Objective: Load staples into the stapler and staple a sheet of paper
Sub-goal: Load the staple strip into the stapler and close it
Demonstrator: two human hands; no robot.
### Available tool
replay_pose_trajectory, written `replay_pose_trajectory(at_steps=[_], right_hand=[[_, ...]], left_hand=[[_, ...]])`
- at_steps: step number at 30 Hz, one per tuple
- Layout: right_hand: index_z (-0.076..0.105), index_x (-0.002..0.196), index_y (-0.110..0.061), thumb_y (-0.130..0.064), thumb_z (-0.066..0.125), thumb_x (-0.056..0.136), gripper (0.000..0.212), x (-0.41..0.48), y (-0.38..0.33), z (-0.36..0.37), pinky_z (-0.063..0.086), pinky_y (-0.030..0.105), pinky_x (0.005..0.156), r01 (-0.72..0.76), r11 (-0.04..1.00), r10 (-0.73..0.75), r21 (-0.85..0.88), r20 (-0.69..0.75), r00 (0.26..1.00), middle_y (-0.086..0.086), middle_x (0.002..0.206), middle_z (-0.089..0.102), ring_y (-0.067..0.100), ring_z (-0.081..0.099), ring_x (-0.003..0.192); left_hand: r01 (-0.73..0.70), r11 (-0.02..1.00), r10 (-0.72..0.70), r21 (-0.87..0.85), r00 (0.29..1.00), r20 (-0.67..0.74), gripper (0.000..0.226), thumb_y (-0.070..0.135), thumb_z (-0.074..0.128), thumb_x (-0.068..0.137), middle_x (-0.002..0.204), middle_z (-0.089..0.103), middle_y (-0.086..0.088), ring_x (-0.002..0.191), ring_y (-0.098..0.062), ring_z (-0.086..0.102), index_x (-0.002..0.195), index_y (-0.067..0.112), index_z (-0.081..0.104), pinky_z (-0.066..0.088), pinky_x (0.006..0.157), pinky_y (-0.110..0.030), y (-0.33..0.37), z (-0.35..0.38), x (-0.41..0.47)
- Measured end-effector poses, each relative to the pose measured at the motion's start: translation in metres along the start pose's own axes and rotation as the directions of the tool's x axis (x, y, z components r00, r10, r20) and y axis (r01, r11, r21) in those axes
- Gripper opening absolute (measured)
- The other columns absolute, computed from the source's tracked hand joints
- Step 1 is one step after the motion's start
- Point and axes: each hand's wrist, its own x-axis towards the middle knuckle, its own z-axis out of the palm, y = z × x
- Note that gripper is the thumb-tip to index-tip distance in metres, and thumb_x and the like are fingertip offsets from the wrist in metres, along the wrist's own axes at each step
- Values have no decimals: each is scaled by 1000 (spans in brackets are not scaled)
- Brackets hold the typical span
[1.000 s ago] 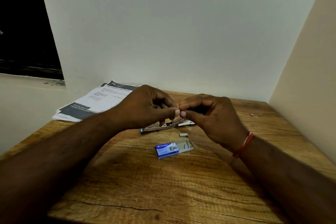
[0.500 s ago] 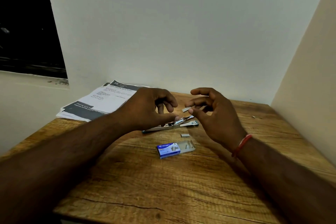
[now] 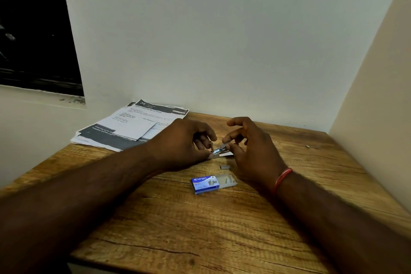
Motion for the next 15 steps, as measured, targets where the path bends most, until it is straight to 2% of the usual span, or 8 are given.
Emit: replay_pose_trajectory(at_steps=[10, 15], right_hand=[[55, 138, -41, -12, 89, 91, 65, 0, 7, -1, 41, 10, 84, 46, 999, -46, -7, 36, 998, -23, 101, 74, -14, 58, 112], [56, 140, -42, -15, 88, 93, 64, -1, 3, -3, 47, 22, 93, 100, 992, -97, -71, 39, 995, -24, 103, 74, -1, 62, 108]], left_hand=[[-16, 1000, 16, -4, 1000, -4, 34, 22, 101, 80, 92, 83, 21, 80, 2, 78, 105, 35, 83, 55, 67, -7, 3, 1, -1], [-30, 999, 30, 10, 1000, -8, 32, 23, 100, 81, 93, 82, 22, 80, 2, 78, 105, 35, 83, 54, 66, -7, 4, 2, -1]])
